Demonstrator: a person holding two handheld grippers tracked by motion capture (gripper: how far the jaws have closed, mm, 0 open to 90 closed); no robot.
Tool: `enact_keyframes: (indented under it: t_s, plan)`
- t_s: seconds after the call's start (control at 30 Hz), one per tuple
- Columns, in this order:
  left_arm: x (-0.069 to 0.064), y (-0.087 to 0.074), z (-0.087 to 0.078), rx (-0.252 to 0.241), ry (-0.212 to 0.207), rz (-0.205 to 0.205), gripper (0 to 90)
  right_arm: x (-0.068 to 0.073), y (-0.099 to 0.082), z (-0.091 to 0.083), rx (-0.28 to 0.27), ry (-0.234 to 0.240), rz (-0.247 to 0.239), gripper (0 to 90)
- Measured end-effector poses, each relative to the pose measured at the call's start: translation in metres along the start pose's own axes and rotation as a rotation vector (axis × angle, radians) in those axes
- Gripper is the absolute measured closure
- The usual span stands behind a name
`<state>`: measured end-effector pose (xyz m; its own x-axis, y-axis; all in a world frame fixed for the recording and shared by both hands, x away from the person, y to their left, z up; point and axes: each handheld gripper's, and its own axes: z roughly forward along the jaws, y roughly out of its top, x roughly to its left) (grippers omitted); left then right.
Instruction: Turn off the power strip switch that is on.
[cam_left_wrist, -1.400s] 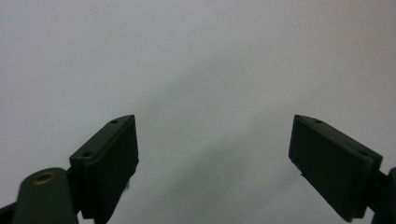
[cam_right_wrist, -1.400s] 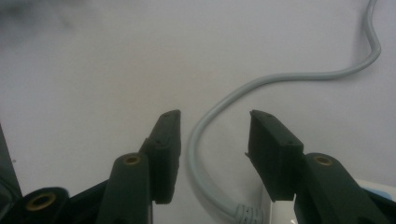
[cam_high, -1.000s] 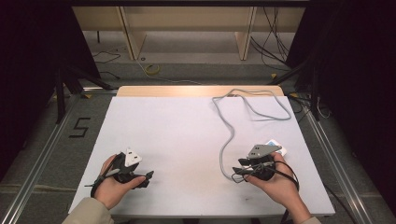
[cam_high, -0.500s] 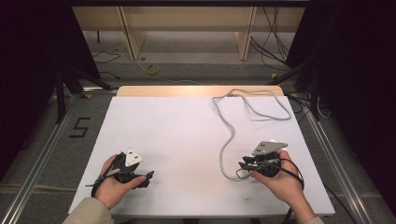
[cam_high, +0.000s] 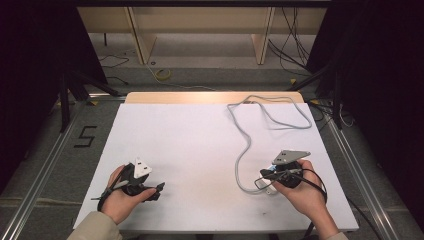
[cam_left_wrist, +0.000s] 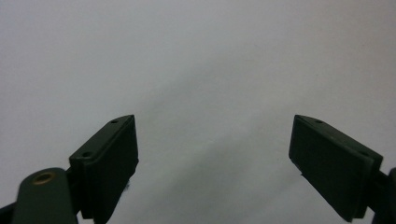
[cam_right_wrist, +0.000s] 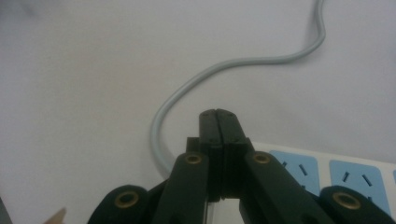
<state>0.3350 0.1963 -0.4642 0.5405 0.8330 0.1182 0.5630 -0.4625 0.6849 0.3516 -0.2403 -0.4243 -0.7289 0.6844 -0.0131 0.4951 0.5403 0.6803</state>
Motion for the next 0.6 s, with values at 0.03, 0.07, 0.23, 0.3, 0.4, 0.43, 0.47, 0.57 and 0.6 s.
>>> enact_keyframes:
  t_s: [0.03,0.07,0.23,0.3,0.4,0.43,0.47,0.57,0.6]
  plan:
    - [0.0002,0.0001,0.0000,0.000,0.001,0.003,15.5,-0.0005,-0.0002,0.0003,0.000,-0.004,0.004,90.0]
    - [0.0002,0.0002,0.0000,0.000,0.001,0.002,15.5,-0.0005,-0.0002,0.0003,0.000,-0.004,0.004,90.0]
    - [0.0005,0.0000,0.0002,0.000,0.001,0.002,15.5,-0.0032,-0.0012,-0.0005,-0.001,-0.019,-0.007,90.0]
    - [0.0007,-0.0001,0.0002,0.000,0.001,0.002,15.5,-0.0039,-0.0013,-0.0011,0.000,-0.025,-0.002,90.0]
    - [0.0007,-0.0001,0.0001,0.000,0.002,0.002,15.5,-0.0043,-0.0018,-0.0016,0.004,-0.028,0.002,90.0]
    - [0.0006,0.0000,0.0002,-0.001,0.002,0.002,15.5,-0.0043,-0.0018,-0.0016,0.004,-0.028,0.002,90.0]
    - [0.0007,0.0000,0.0003,0.000,0.002,0.002,15.5,-0.0044,-0.0018,-0.0017,0.004,-0.030,0.003,90.0]
    - [0.0007,-0.0001,0.0006,0.002,0.001,0.003,15.5,-0.0047,-0.0016,-0.0024,0.007,-0.039,0.004,90.0]
    - [0.0006,-0.0001,0.0007,0.002,0.001,0.002,15.5,-0.0047,-0.0016,-0.0024,0.007,-0.039,0.004,90.0]
